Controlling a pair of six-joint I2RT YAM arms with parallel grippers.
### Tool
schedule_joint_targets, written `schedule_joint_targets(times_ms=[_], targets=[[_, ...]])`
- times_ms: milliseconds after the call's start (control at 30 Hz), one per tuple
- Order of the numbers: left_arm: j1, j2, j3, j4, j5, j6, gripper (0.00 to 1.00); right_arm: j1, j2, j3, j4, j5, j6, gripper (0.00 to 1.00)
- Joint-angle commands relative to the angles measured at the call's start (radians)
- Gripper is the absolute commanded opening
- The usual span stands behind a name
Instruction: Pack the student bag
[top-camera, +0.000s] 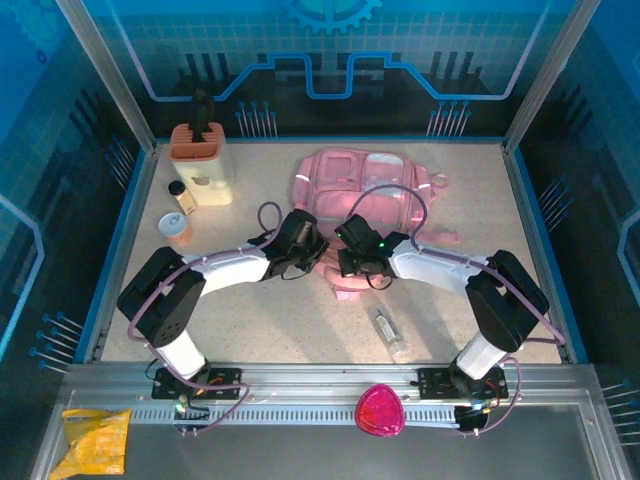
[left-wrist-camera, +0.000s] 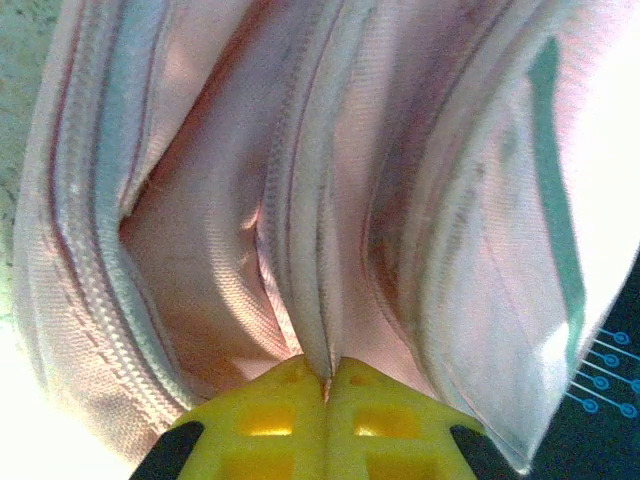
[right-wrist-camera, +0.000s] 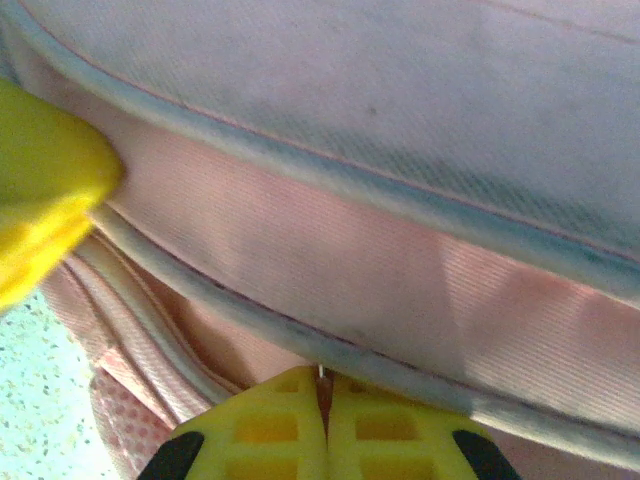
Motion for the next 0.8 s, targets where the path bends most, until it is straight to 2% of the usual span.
schedule_joint_targets(times_ms=[0,67,167,233,400,533,567,667,700,767], targets=[[0.042,-0.098,0.04,-0.093,-0.042,0.107,0.0,0.002,-0.104,-0.07,-0.115,0.155,-0.008,0.0],[0.065,-0.134,0.04,-0.134,-0.071,0.15,0.0,-0.033,-0.172,-0.152,-0.114,0.168,0.001,0.0],[0.129,-0.14,0.067,-0.189,-0.028,0.204,0.0,-0.121,-0.272,-0.239,-0.088,0.127,-0.004,0.0],[0.163,-0.14,0.078,-0.199,-0.014,0.235,0.0,-0.141,-0.309,-0.247,-0.098,0.143,-0.015,0.0],[0.21,-0.13,0.12,-0.225,-0.018,0.315,0.0,-0.117,-0.339,-0.208,-0.093,0.082,-0.027,0.0],[0.243,-0.103,0.15,-0.216,0.056,0.363,0.0,-0.046,-0.325,-0.173,-0.055,0.028,-0.002,0.0],[0.244,-0.106,0.148,-0.213,0.069,0.366,0.03,-0.037,-0.314,-0.161,-0.047,0.015,0.001,0.0],[0.245,-0.133,0.105,-0.172,0.159,0.309,0.39,-0.033,-0.282,-0.15,-0.03,-0.003,0.011,0.0],[0.238,-0.15,0.078,-0.136,0.184,0.293,0.44,-0.032,-0.276,-0.151,-0.023,-0.009,0.012,0.0],[0.184,-0.191,0.016,-0.094,0.165,0.224,0.49,-0.03,-0.267,-0.157,-0.004,-0.025,0.021,0.0]])
